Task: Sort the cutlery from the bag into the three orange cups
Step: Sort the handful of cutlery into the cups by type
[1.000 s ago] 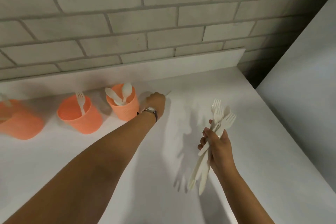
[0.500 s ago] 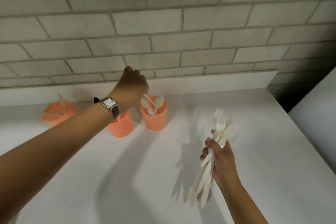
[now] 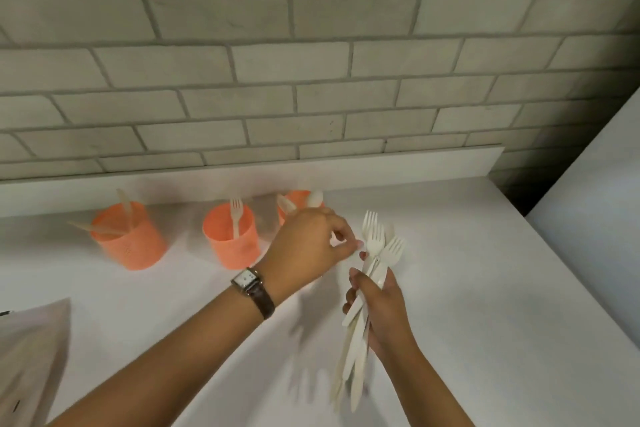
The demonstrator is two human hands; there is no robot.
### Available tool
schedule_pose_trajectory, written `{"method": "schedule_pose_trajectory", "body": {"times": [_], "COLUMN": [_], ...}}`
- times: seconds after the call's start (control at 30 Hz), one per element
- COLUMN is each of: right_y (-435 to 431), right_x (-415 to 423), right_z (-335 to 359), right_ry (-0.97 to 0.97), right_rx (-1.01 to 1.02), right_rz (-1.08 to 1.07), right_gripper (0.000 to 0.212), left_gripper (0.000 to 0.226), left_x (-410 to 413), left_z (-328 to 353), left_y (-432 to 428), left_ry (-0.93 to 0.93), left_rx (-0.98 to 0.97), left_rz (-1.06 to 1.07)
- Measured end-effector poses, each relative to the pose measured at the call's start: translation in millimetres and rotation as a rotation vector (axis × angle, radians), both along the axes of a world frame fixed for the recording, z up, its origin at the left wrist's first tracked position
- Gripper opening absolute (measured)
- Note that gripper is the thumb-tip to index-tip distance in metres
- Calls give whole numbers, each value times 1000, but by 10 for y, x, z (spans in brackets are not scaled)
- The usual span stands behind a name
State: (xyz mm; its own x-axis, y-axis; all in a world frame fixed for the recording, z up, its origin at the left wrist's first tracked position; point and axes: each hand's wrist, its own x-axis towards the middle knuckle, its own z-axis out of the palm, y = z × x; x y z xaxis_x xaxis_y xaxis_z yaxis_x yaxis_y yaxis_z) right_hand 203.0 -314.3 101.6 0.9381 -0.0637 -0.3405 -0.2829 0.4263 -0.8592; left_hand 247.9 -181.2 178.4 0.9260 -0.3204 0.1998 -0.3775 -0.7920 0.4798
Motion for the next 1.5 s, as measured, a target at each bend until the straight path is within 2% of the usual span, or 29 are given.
{"method": "schedule_pose_trajectory", "body": {"times": [0.13, 0.3, 0.37, 0.47, 0.57, 0.67, 0.77, 0.87, 0.97, 1.07, 1.13, 1.2, 1.27, 1.33, 1.4, 1.5], "right_y": [182, 319, 326, 337, 384, 407, 407, 423, 457, 491, 507, 524, 546, 570, 596, 636], "right_x": [-85, -170, -198, -218, -202, -161, -130, -112, -94, -70, -53, -38, -34, -45, -62, -83], "right_z": [45, 107, 142, 189, 198, 188, 174, 149, 128, 114, 112, 110, 101, 89, 81, 86], "right_ry": [-46, -68, -101, -155, -132, -110, -99, -86, -80, -77, -76, -71, -65, -69, -75, -78], "right_rx": [-134, -211, -213, -160, -55, -16, -33, -43, -59, -82, -87, -86, -86, -82, -91, -133], "right_rz": [31, 81, 93, 120, 138, 122, 113, 107, 111, 115, 123, 138, 155, 181, 209, 249], "right_gripper": [24, 42, 41, 32, 29, 29, 29, 28, 29, 28, 30, 30, 30, 29, 30, 28], "left_gripper": [29, 23, 20, 15, 16, 8, 5, 9, 15, 26, 41, 47, 43, 23, 8, 10], "left_x": [-254, -349, -323, -281, -230, -153, 3, 193, 359, 437, 447, 407, 260, 61, -115, -240], "left_z": [-177, -285, -247, -155, -58, 52, 87, -14, -313, -646, -774, -773, -641, -529, -445, -427], "left_y": [-150, -71, 37, 239, 489, 801, 1175, 1410, 1474, 1529, 1563, 1513, 1343, 1091, 823, 575], "left_ry": [192, 326, 440, 593, 607, 401, 74, -38, 51, 190, 194, 107, 5, 15, 167, 375], "left_rx": [-102, -267, -390, -679, -946, -1177, -1084, -986, -917, -649, -513, -419, -433, -601, -655, -670], "left_rz": [99, 218, 215, 245, 281, 377, 601, 710, 771, 751, 746, 770, 752, 630, 473, 304]}}
